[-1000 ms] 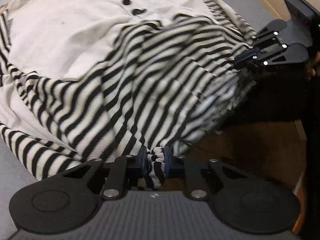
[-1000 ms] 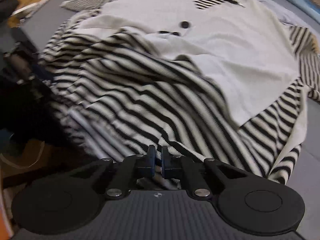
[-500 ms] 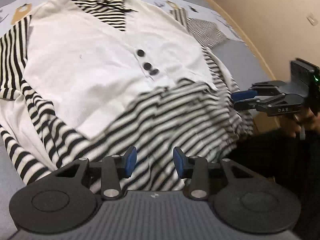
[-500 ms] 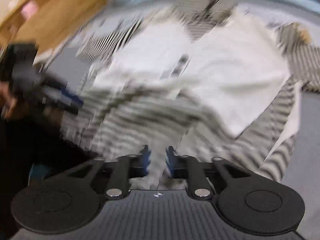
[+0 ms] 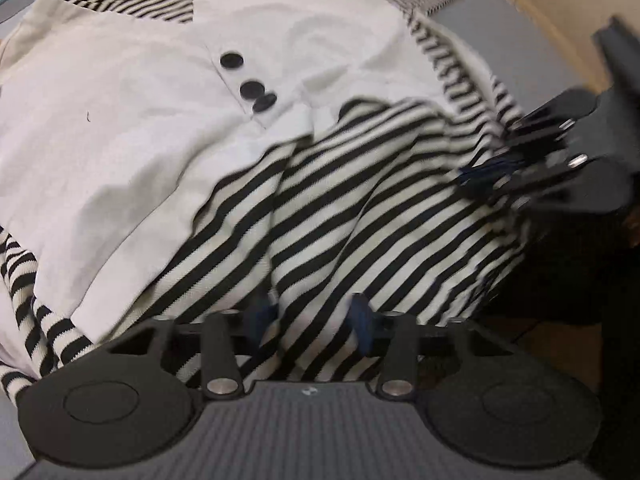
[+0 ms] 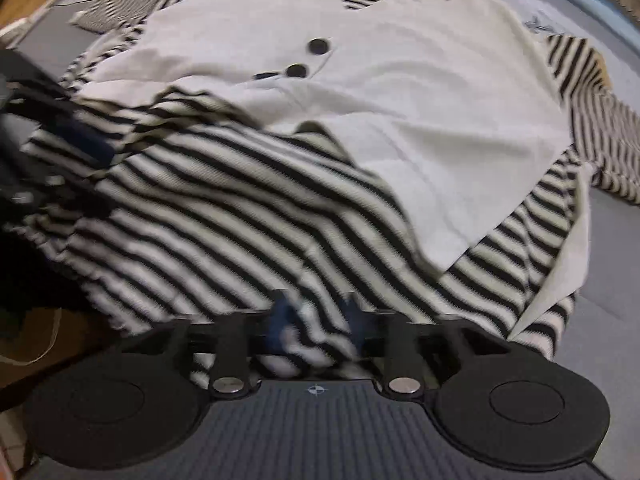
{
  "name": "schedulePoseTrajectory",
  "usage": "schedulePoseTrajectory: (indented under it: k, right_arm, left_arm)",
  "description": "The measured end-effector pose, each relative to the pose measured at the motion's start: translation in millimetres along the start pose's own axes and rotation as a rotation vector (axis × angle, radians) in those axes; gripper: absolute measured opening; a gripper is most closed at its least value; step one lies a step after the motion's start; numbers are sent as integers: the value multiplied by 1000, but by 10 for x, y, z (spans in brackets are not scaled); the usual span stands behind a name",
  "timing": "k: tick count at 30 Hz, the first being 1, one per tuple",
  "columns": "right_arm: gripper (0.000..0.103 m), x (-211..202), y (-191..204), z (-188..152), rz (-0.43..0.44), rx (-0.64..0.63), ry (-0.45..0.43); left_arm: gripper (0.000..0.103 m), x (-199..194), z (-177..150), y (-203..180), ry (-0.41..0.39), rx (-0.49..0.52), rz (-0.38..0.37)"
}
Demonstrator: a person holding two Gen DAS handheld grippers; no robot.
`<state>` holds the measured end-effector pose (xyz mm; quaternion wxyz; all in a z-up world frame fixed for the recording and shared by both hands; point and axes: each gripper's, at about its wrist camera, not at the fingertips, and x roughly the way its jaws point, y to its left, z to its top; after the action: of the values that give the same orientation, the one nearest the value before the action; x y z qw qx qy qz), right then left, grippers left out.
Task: Fold small clothes
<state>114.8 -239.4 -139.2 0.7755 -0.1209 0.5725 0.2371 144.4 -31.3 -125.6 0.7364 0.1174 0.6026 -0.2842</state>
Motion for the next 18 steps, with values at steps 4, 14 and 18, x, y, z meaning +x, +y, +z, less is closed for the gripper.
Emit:
schedulePoseTrajectory:
  k: [4, 14, 18]
  right_arm:
    - [1, -167, -65, -171, 68, -11, -19]
    - [1, -368, -293, -438, 78, 38, 13]
    - [5, -525, -390, -350, 56, 108, -95]
  left_arm:
    - [2, -3, -32, 1, 8, 25, -11]
    - [7, -127, -224, 4, -6, 70, -164]
    - [9, -239, -196, 429, -86, -143, -104]
